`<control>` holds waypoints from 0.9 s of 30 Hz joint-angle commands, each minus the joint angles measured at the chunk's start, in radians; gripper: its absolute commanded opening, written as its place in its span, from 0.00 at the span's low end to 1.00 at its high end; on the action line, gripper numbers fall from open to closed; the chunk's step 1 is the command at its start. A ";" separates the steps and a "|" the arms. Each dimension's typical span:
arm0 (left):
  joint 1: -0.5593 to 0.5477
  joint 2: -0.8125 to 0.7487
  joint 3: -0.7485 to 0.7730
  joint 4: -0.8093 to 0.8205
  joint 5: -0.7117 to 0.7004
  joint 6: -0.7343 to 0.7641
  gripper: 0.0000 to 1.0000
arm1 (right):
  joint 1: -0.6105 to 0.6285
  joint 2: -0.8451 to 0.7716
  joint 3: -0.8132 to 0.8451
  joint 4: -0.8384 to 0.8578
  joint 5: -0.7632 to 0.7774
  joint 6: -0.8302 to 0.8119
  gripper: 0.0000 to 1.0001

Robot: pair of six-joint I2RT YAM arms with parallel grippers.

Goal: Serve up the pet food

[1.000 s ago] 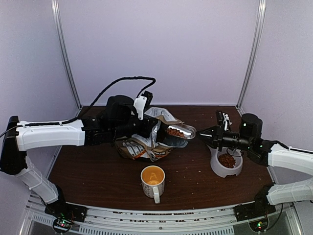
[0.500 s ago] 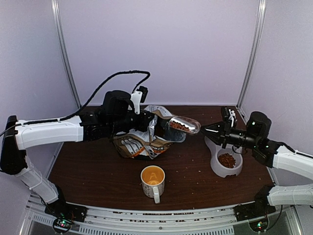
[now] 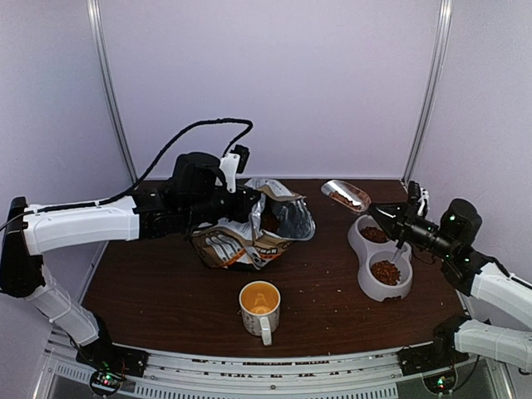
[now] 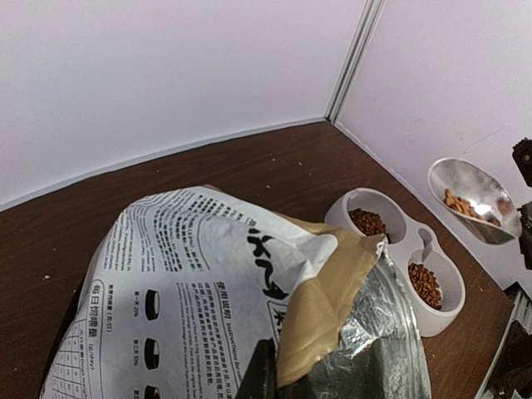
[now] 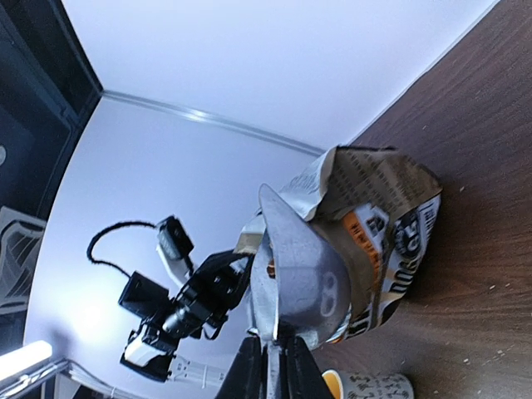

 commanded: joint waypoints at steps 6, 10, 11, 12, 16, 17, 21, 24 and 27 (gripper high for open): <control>0.018 -0.073 -0.035 -0.004 -0.029 0.033 0.00 | -0.298 -0.075 -0.164 -0.110 0.154 -0.021 0.00; 0.018 -0.091 -0.044 -0.006 -0.036 0.044 0.00 | -0.340 -0.072 -0.157 -0.212 0.235 -0.134 0.00; 0.018 -0.093 -0.043 -0.008 -0.036 0.045 0.00 | -0.341 -0.068 -0.146 -0.240 0.257 -0.162 0.00; 0.018 -0.095 -0.044 -0.009 -0.039 0.046 0.00 | -0.342 -0.062 -0.132 -0.272 0.277 -0.189 0.00; 0.018 -0.099 -0.045 -0.015 -0.042 0.052 0.00 | -0.342 -0.027 -0.077 -0.388 0.330 -0.280 0.00; 0.018 -0.100 -0.045 -0.015 -0.044 0.053 0.00 | -0.342 -0.012 -0.060 -0.422 0.337 -0.303 0.00; 0.018 -0.101 -0.047 -0.016 -0.048 0.054 0.00 | -0.342 0.024 -0.024 -0.477 0.345 -0.357 0.00; 0.018 -0.103 -0.048 -0.018 -0.051 0.056 0.00 | -0.342 0.048 0.013 -0.524 0.353 -0.400 0.00; 0.018 -0.104 -0.051 -0.018 -0.055 0.058 0.00 | -0.340 0.082 0.064 -0.590 0.355 -0.446 0.00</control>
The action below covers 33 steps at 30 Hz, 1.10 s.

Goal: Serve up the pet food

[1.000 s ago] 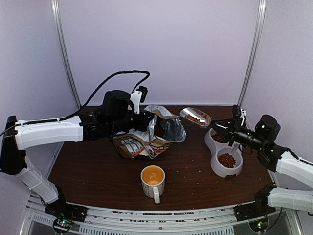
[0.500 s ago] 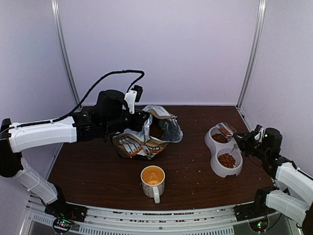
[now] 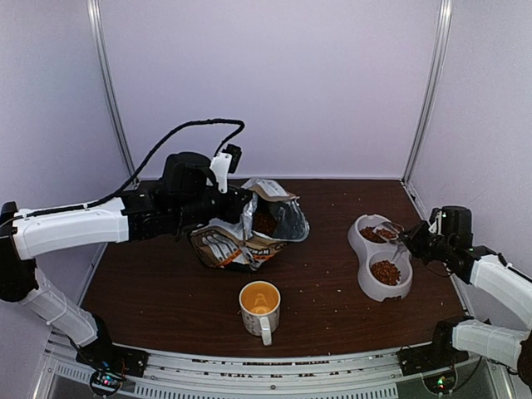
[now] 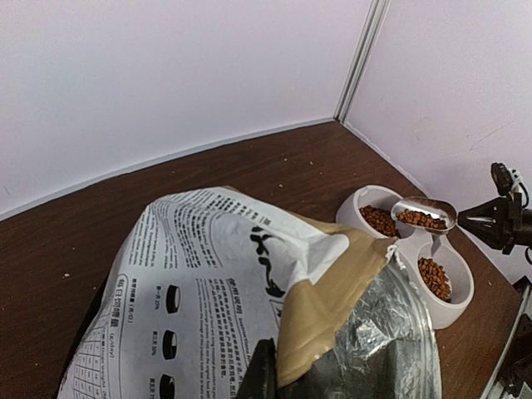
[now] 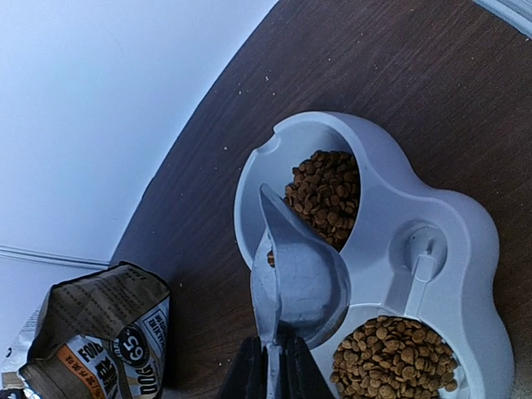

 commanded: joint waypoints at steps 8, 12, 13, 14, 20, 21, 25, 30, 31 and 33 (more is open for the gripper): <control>0.010 -0.043 -0.019 0.018 -0.036 0.023 0.00 | -0.003 0.081 0.187 -0.204 0.048 -0.178 0.00; 0.010 -0.048 -0.017 0.019 -0.035 0.032 0.00 | 0.002 0.109 0.258 -0.286 0.073 -0.232 0.00; 0.010 -0.050 -0.018 0.019 -0.034 0.035 0.00 | 0.005 0.114 0.277 -0.308 0.082 -0.245 0.00; 0.010 -0.052 -0.016 0.019 -0.034 0.039 0.00 | 0.008 0.120 0.296 -0.333 0.098 -0.257 0.00; 0.010 -0.058 -0.013 0.019 -0.024 0.056 0.00 | 0.021 0.154 0.417 -0.495 0.181 -0.344 0.00; 0.010 -0.059 -0.013 0.019 -0.024 0.058 0.00 | 0.026 0.161 0.440 -0.524 0.195 -0.361 0.00; 0.010 -0.063 -0.013 0.023 -0.020 0.073 0.00 | 0.047 0.197 0.547 -0.628 0.230 -0.426 0.00; 0.010 -0.064 -0.016 0.026 -0.018 0.084 0.00 | 0.109 0.261 0.659 -0.748 0.322 -0.505 0.00; 0.010 -0.064 -0.016 0.027 -0.017 0.086 0.00 | 0.122 0.276 0.675 -0.767 0.345 -0.517 0.00; 0.010 -0.065 -0.016 0.029 -0.014 0.088 0.00 | 0.153 0.301 0.701 -0.798 0.395 -0.534 0.00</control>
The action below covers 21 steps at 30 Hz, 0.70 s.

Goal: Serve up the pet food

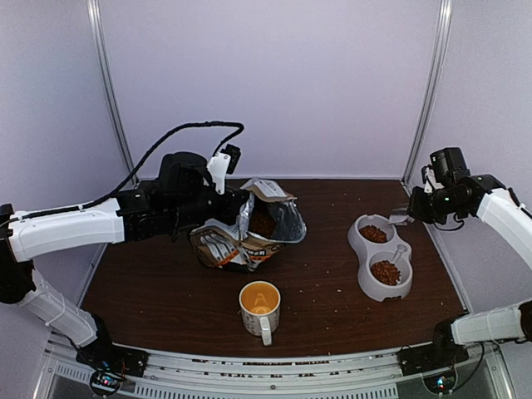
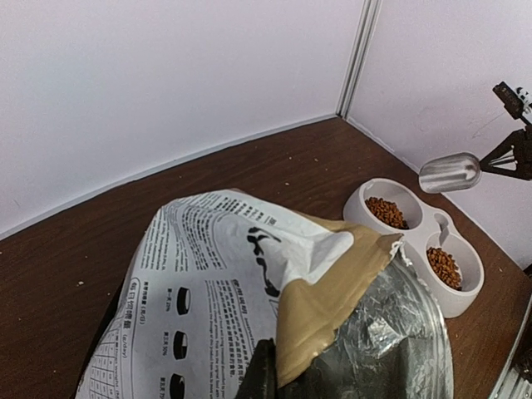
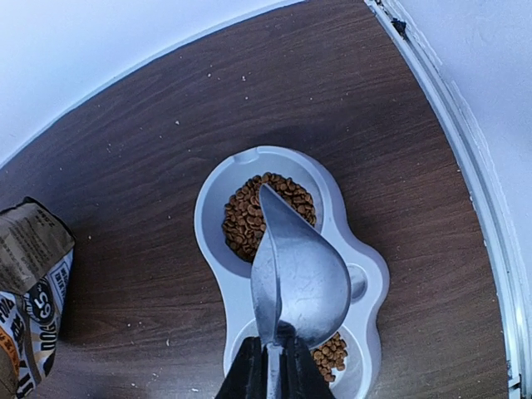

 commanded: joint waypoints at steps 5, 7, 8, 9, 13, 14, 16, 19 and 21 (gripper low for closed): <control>0.009 -0.045 -0.009 0.050 -0.018 0.026 0.00 | 0.118 0.022 0.072 -0.077 0.155 -0.075 0.00; 0.009 -0.053 -0.014 0.052 -0.028 0.025 0.00 | 0.155 -0.018 0.059 -0.006 0.096 -0.080 0.00; 0.009 -0.056 -0.016 0.054 -0.032 0.025 0.00 | 0.173 -0.036 0.045 0.041 0.045 -0.079 0.00; 0.009 -0.059 -0.016 0.055 -0.033 0.025 0.00 | 0.191 -0.053 0.025 0.093 -0.014 -0.069 0.00; 0.009 -0.063 -0.018 0.056 -0.026 0.022 0.00 | 0.262 -0.063 -0.125 0.372 -0.230 0.086 0.00; 0.009 -0.063 -0.018 0.055 -0.023 0.019 0.00 | 0.288 -0.047 -0.161 0.447 -0.259 0.131 0.00; 0.009 -0.063 -0.020 0.053 -0.017 0.015 0.00 | 0.345 0.001 -0.212 0.565 -0.271 0.197 0.00; 0.009 -0.069 -0.021 0.046 -0.006 0.009 0.00 | 0.397 0.082 -0.258 0.703 -0.248 0.269 0.00; 0.009 -0.074 -0.017 0.036 -0.002 0.007 0.00 | 0.423 0.132 -0.296 0.814 -0.238 0.308 0.00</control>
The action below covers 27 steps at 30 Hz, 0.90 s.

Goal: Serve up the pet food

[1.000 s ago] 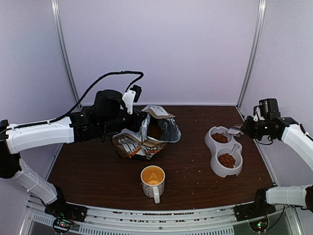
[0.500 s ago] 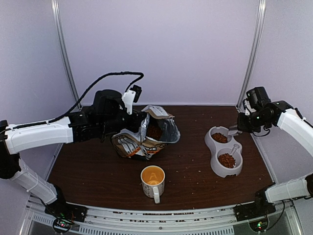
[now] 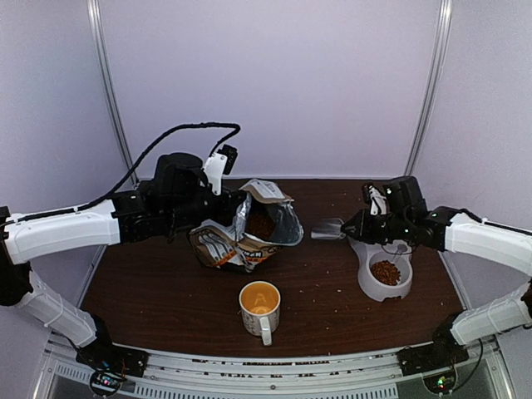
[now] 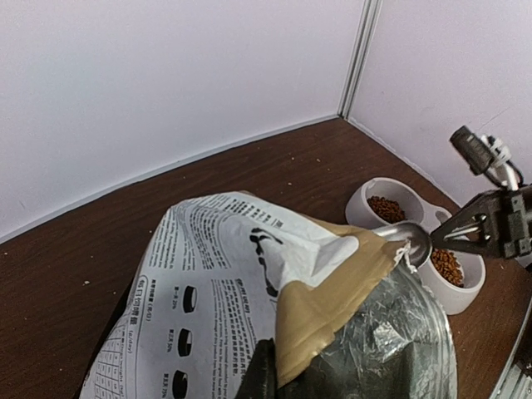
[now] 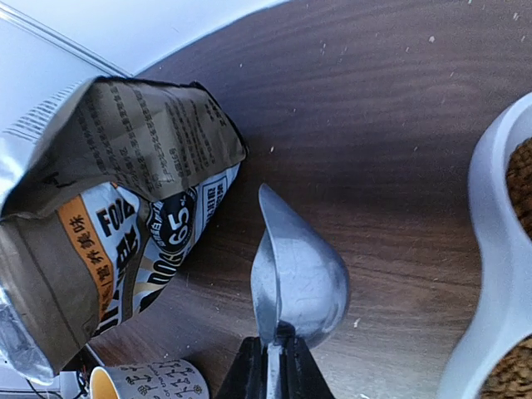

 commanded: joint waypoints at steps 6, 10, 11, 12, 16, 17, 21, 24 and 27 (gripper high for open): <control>0.009 -0.056 0.010 0.017 -0.004 -0.005 0.00 | 0.094 0.237 -0.101 0.487 -0.008 0.203 0.00; 0.009 -0.066 0.006 0.009 -0.008 -0.007 0.00 | 0.101 0.296 -0.148 0.583 -0.011 0.213 0.00; 0.009 -0.066 0.007 0.006 -0.010 -0.008 0.00 | 0.101 0.307 -0.158 0.594 -0.005 0.210 0.00; 0.009 -0.066 0.008 0.004 -0.013 -0.008 0.00 | 0.101 0.326 -0.165 0.600 0.001 0.207 0.00; 0.009 -0.066 0.014 -0.007 -0.017 -0.006 0.00 | 0.101 0.377 -0.195 0.644 -0.003 0.214 0.02; 0.009 -0.066 0.015 -0.008 -0.018 -0.006 0.00 | 0.101 0.383 -0.205 0.659 -0.005 0.218 0.03; 0.009 -0.071 0.009 -0.011 -0.025 -0.007 0.00 | 0.101 0.394 -0.237 0.703 -0.004 0.221 0.12; 0.009 -0.071 0.007 -0.011 -0.024 -0.010 0.00 | 0.101 0.398 -0.248 0.701 -0.014 0.194 0.20; 0.010 -0.071 0.004 -0.011 -0.028 -0.011 0.00 | 0.102 0.397 -0.248 0.673 -0.023 0.154 0.29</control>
